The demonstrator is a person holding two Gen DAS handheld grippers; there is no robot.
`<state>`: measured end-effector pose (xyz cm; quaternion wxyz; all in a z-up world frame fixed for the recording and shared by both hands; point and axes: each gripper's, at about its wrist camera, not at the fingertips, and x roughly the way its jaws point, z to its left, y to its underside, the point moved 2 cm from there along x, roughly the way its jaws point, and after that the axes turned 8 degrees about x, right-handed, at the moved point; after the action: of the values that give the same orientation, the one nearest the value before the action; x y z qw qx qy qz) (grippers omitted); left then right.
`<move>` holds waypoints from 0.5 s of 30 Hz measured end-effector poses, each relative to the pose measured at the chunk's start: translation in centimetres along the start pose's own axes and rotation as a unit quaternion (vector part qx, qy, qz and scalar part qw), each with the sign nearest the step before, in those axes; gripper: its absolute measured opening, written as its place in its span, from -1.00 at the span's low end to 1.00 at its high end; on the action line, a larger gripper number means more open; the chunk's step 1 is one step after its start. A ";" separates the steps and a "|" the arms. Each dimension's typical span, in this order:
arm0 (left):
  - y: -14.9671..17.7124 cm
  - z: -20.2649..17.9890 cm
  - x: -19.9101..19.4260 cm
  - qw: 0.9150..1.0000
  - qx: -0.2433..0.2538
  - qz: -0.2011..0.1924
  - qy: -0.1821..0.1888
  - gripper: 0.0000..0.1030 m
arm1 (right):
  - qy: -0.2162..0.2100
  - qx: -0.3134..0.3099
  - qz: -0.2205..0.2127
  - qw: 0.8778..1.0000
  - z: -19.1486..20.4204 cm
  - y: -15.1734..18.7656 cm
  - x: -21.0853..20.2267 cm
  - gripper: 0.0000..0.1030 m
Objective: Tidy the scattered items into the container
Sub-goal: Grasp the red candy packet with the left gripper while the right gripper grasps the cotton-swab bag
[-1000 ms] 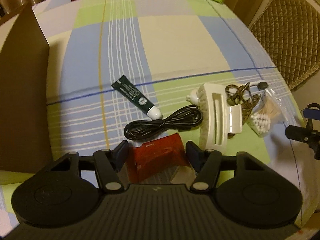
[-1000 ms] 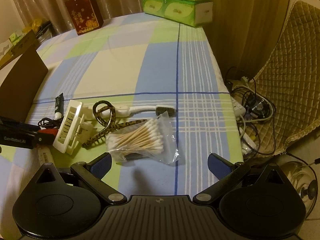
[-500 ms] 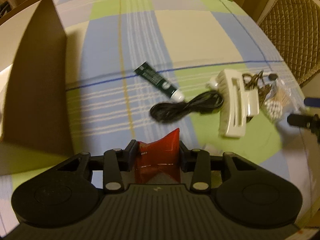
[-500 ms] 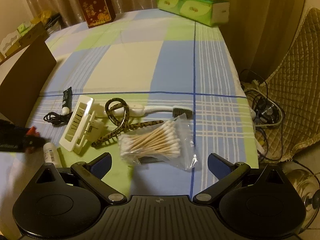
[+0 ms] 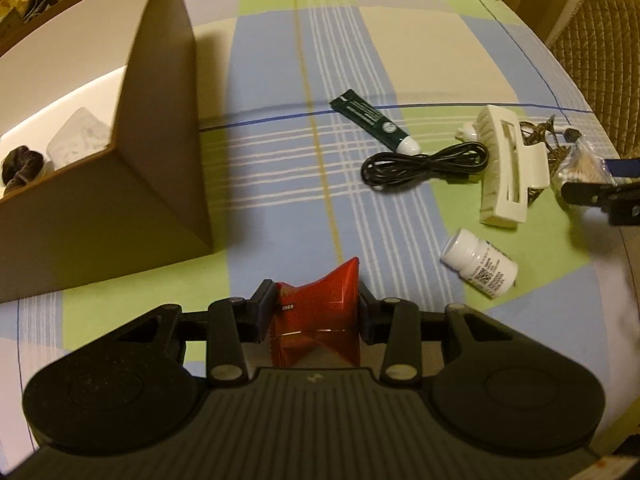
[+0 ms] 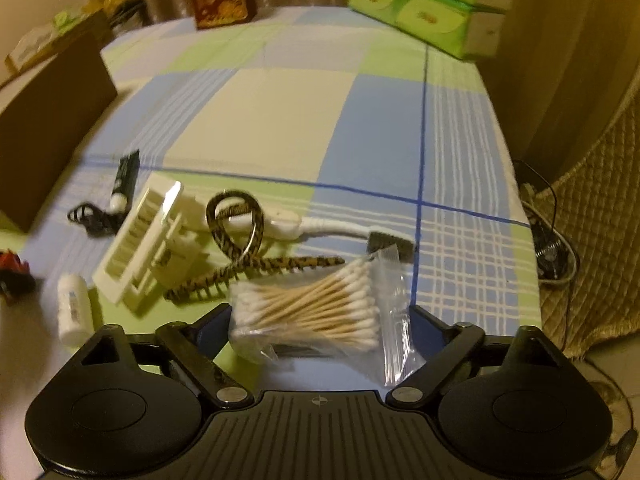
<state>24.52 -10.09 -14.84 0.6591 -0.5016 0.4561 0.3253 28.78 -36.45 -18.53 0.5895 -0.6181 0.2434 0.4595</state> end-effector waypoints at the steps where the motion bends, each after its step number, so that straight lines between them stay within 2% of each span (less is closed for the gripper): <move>1: 0.1 0.1 -0.1 1.000 -0.002 -0.001 -0.001 -0.35 | 0.000 -0.012 -0.001 1.000 0.1 0.1 -0.1 0.57; 2: 0.3 0.2 -0.3 1.000 -0.003 -0.001 -0.001 -0.35 | 0.001 -0.024 0.000 1.000 0.4 0.2 -0.1 0.46; 4: 0.6 0.3 -0.5 1.000 -0.004 -0.001 -0.004 -0.35 | -0.001 -0.039 0.005 0.999 0.7 0.4 -0.4 0.35; 15: 1.9 0.5 -1.5 1.000 -0.004 -0.007 -0.009 -0.42 | -0.013 -0.049 0.034 0.998 1.7 3.1 -2.2 0.33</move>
<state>22.35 -9.05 -14.09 0.6635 -0.5043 0.4456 0.3268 24.73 -35.95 -18.05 0.5455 -0.6315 0.2342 0.4989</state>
